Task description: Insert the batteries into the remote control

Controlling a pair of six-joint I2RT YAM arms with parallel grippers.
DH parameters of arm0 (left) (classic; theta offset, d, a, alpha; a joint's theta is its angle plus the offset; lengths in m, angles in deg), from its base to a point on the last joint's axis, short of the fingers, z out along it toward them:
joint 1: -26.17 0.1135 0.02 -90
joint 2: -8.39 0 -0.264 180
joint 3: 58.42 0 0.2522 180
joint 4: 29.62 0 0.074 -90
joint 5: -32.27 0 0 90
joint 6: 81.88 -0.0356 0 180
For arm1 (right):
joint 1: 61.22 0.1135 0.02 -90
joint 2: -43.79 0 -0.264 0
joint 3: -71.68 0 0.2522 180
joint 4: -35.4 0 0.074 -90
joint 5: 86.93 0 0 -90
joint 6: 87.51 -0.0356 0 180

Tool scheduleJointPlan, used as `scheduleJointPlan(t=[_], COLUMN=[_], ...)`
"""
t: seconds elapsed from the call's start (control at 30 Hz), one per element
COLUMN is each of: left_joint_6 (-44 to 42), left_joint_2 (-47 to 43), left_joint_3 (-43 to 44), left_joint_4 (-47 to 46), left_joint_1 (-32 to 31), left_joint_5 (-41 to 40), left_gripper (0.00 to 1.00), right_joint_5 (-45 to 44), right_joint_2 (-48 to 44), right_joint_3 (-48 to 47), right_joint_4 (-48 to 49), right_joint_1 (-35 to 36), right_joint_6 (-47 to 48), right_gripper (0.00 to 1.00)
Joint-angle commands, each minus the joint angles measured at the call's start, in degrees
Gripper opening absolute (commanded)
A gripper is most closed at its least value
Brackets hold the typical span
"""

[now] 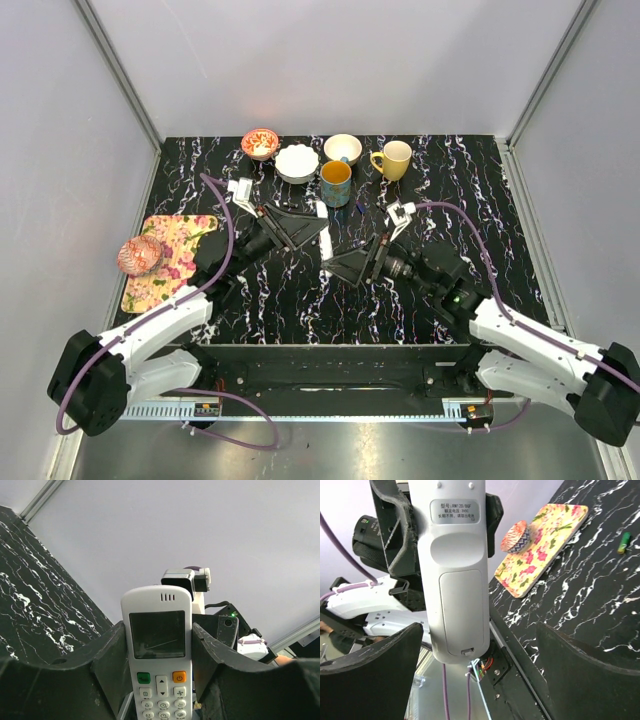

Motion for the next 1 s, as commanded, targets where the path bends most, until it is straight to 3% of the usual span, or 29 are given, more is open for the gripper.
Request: scheduleJointPlan(t=[0.0, 0.13, 0.37, 0.6, 0.67, 0.7, 0.73, 0.77, 0.8, 0.83, 0.93, 0.97], left_joint_6=[1.47, 1.74, 2.88, 3.76, 3.24, 3.06, 2.62, 2.53, 2.01, 0.52, -5.17, -7.64], left_joint_2=[-0.59, -0.68, -0.51, 0.02, -0.15, -0.24, -0.41, -1.2, -1.73, -2.69, -6.38, -7.87], left_joint_3=[0.25, 0.25, 0.25, -0.1, 0.16, 0.33, 0.42, 0.69, 0.86, 0.95, 2.44, 4.88], left_joint_4=[-6.75, -7.36, -9.55, -10.61, -9.83, -9.21, -8.16, -5.63, -3.86, -1.67, 10.18, 19.35], left_joint_1=[0.2, 0.2, 0.2, 0.2, 0.46, 0.64, 1.07, 1.95, 2.48, 3.01, 4.94, 4.86], left_joint_5=[0.94, 1.03, 0.85, 2.08, 2.52, 3.04, 3.22, 3.23, 2.79, 2.35, -0.28, -1.51], left_gripper=[0.0, 0.0, 0.0, 0.02, 0.24, 0.46, 0.76, 0.86, 0.94, 0.99, 0.99, 0.99], right_joint_5=[5.41, 7.95, 12.61, 15.6, 16.66, 17.1, 17.45, 17.45, 16.93, 14.84, 8.26, 6.31], right_joint_2=[2.81, 5.28, 8.97, 10.9, 10.56, 9.86, 9.15, 8.28, 6.09, 4.94, 1.07, 0.54], right_joint_3=[-0.06, -0.32, 1.61, 2.05, 1.7, 1.44, 1.0, -0.74, -1.63, -2.68, -8.22, -11.1], right_joint_4=[11.24, 15.02, 23.98, 28.39, 27.86, 27.08, 23.07, 19.2, 15.16, 5.2, -14.58, -19.12], right_joint_1=[-0.84, -1.19, -2.16, -2.77, -2.77, -2.86, -2.86, -2.86, -2.77, -2.77, -2.77, -2.77], right_joint_6=[-3.18, -4.59, -8.8, -11.27, -10.83, -9.87, -8.82, -7.24, -2.96, -0.66, 9.54, 11.91], right_gripper=[1.0, 0.97, 0.81, 0.49, 0.35, 0.3, 0.17, 0.08, 0.02, 0.0, 0.0, 0.0])
